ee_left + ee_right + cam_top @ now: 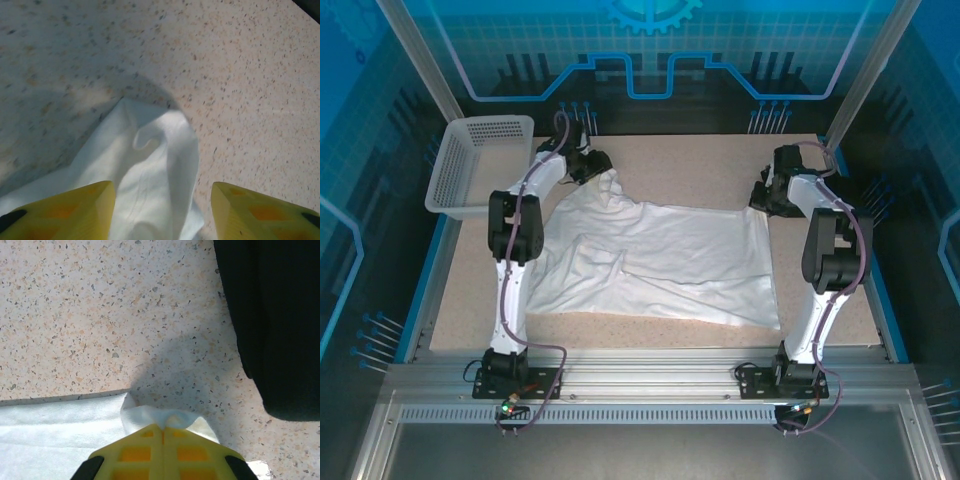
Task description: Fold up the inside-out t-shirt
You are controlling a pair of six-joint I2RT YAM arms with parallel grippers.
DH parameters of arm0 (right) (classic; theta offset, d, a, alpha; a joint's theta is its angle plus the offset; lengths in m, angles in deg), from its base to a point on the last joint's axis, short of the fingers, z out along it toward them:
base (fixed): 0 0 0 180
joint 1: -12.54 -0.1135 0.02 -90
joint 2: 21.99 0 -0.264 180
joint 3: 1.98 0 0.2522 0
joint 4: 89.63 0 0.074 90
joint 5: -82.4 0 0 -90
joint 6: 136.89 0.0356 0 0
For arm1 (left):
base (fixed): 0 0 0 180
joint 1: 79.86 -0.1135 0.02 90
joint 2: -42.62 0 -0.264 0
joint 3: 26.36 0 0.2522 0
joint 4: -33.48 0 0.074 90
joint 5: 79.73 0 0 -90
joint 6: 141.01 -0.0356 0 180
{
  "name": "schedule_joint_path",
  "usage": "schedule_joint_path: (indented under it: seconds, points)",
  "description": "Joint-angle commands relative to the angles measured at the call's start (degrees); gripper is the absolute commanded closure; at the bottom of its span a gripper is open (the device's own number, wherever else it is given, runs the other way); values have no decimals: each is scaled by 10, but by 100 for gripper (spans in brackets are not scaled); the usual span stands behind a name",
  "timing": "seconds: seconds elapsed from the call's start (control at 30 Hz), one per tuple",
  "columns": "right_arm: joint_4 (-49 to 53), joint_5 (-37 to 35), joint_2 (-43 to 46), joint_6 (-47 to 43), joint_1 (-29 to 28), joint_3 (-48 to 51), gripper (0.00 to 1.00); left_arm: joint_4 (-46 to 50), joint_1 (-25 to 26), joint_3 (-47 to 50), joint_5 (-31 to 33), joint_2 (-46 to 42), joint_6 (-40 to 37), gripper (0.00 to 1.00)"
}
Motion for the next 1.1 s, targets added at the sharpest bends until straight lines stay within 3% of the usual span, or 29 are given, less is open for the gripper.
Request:
schedule_joint_path:
  seconds: [0.0,0.27,0.57,0.73,0.97,1.07]
  points:
    - [-3,18,11,-5,-6,0,100,102,9,-101,-6,59,-17,46]
    - [-6,23,11,-8,-6,4,100,117,9,-172,18,122,-5,51]
    - [-9,24,8,-12,-5,12,100,121,5,-218,5,167,10,65]
    - [-11,26,5,-14,-5,14,100,115,0,-225,-6,174,20,76]
    - [-7,25,9,-17,-2,12,100,74,-1,-232,-17,159,22,100]
    - [-7,25,17,-16,1,12,100,56,-1,-219,-15,135,15,100]
